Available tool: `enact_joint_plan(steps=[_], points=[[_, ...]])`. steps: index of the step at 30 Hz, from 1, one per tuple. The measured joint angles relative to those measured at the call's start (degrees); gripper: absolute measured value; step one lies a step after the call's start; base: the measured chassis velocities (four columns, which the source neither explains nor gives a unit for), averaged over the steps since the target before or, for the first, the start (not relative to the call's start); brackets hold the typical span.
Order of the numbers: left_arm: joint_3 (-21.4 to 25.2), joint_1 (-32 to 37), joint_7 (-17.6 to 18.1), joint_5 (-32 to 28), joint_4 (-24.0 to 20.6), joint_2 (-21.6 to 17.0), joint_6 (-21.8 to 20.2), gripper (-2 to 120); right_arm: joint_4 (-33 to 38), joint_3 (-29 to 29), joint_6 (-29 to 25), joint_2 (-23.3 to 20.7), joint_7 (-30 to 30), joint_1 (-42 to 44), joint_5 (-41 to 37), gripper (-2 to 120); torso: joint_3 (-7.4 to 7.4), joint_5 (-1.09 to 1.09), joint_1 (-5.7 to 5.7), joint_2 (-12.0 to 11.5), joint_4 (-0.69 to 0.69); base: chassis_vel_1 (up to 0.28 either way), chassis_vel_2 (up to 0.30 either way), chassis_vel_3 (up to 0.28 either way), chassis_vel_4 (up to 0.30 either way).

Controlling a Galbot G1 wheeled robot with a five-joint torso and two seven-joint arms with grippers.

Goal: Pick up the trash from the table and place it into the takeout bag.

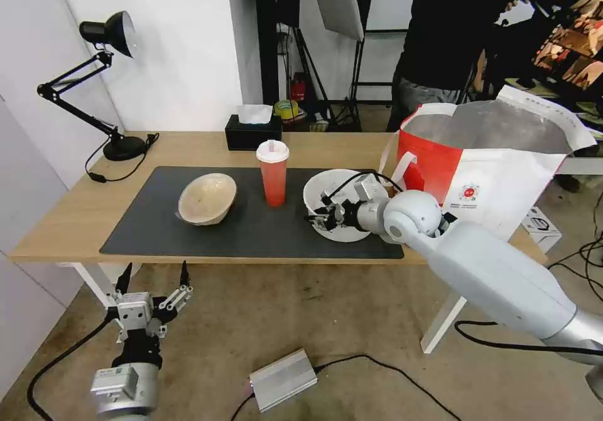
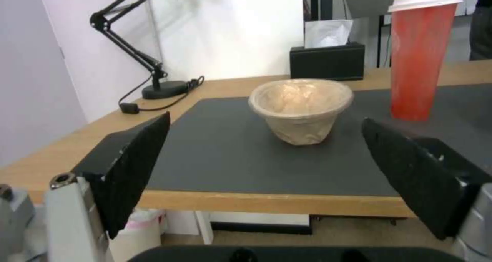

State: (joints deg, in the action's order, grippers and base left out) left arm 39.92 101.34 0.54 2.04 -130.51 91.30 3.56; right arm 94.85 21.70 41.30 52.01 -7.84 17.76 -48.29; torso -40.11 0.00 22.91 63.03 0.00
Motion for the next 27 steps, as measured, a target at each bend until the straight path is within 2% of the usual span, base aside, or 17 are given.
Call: enact_joint_plan(steps=[12,14,27], points=[[0.0,0.3,0.0,0.0,-0.5,0.0,0.0,100,0.4,0.2,0.0,0.0,0.7,0.0,-0.6,7,0.0,0.0,0.0,0.0,0.0,0.0,0.0,0.0,0.0],[0.1,0.4,0.0,0.0,-0.6,0.0,0.0,100,0.6,0.2,0.0,0.0,0.9,0.0,-1.0,0,0.0,0.0,0.0,0.0,0.0,0.0,0.0,0.0,0.0],[0.2,0.4,0.0,-0.1,-0.7,0.0,0.1,100,2.4,0.1,0.0,-0.6,2.9,0.2,-2.5,0,0.0,0.0,0.0,0.0,0.0,0.0,0.0,0.0,0.0]])
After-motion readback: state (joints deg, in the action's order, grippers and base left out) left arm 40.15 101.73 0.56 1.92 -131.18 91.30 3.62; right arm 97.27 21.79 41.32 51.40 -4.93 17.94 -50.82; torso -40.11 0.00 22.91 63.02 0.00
